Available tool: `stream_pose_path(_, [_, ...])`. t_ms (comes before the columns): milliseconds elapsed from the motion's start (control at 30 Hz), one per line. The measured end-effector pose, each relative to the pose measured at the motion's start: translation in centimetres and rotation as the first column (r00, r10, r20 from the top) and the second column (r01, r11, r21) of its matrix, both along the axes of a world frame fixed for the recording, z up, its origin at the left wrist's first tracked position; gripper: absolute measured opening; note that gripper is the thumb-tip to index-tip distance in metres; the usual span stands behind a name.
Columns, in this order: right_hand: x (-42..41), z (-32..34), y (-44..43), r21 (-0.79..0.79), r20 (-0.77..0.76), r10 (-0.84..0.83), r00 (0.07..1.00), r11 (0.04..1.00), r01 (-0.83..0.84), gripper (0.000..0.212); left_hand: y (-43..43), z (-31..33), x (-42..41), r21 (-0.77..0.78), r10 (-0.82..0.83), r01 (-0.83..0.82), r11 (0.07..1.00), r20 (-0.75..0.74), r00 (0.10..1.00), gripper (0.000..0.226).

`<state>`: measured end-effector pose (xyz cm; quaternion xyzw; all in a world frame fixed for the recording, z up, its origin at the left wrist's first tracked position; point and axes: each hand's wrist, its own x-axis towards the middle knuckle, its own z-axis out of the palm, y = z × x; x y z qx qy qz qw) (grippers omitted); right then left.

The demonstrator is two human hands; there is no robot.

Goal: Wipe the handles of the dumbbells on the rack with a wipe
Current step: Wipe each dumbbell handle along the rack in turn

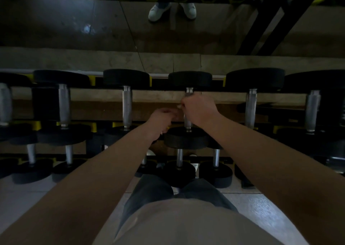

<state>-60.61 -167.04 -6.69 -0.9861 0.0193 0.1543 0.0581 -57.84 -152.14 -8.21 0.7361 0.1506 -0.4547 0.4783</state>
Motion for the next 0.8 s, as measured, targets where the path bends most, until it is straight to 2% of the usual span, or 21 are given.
stream_pose_path(100, [-1.6, 0.0, 1.3, 0.019, -0.236, 0.115, 0.965, 0.993, -0.114, 0.018, 0.2, -0.2, 0.0, 0.011, -0.016, 0.016, 1.000, -0.016, 1.000, 0.024])
stream_pose_path(133, [-2.0, -0.2, 1.5, 0.044, -0.267, 0.113, 0.957, 0.993, -0.105, 0.019, 0.2, -0.3, -0.1, 0.009, -0.054, 0.054, 0.999, -0.015, 0.998, 0.025])
stream_pose_path(233, [-2.6, -0.4, 1.1, 0.187, -0.213, -0.074, 0.974, 0.976, 0.115, 0.021, 0.1, 0.0, -0.3, -0.027, -0.097, 0.097, 0.995, 0.008, 0.995, 0.025])
stream_pose_path(300, [-3.0, -0.4, 1.0, 0.303, -0.116, -0.241, 0.963, 0.915, 0.266, 0.020, -0.1, -0.1, -0.1, -0.020, -0.119, 0.121, 0.992, 0.072, 0.990, 0.027])
stream_pose_path(367, [-3.4, -0.4, 1.1, 0.372, -0.072, -0.336, 0.939, 0.865, 0.338, 0.018, -0.3, -0.3, -0.1, -0.012, -0.152, 0.155, 0.988, 0.152, 0.977, 0.027])
stream_pose_path(433, [-3.8, -0.5, 1.0, 0.455, -0.097, -0.422, 0.901, 0.786, 0.418, 0.019, -0.5, -0.8, -0.1, -0.038, -0.145, 0.154, 0.987, 0.177, 0.973, 0.027])
stream_pose_path(500, [-4.2, -0.7, 0.8, 0.536, -0.140, -0.533, 0.835, 0.668, 0.516, 0.022, -0.8, -1.1, -0.3, -0.048, -0.129, 0.141, 0.989, 0.189, 0.973, 0.032])
stream_pose_path(567, [-4.5, -0.8, 0.6, 0.583, -0.176, -0.598, 0.782, 0.577, 0.573, 0.023, -1.3, -1.2, -0.4, 0.000, -0.141, 0.146, 0.989, 0.253, 0.957, 0.028])
stream_pose_path(667, [-4.7, -0.8, 0.5, 0.613, -0.207, -0.639, 0.740, 0.505, 0.608, 0.023, -2.5, -1.3, 0.0, 0.073, -0.083, 0.063, 0.995, 0.316, 0.945, 0.015])
stream_pose_path(733, [-4.5, -0.7, 0.2, 0.625, -0.232, -0.684, 0.691, 0.439, 0.645, 0.022, -3.4, -1.1, 0.7, 0.133, -0.017, -0.033, 0.991, 0.361, 0.932, 0.017])
stream_pose_path(800, [-4.6, -0.5, -0.2, 0.631, -0.249, -0.718, 0.650, 0.389, 0.671, 0.022, -4.0, -1.1, 1.5, 0.071, 0.082, -0.117, 0.991, 0.375, 0.923, 0.021])
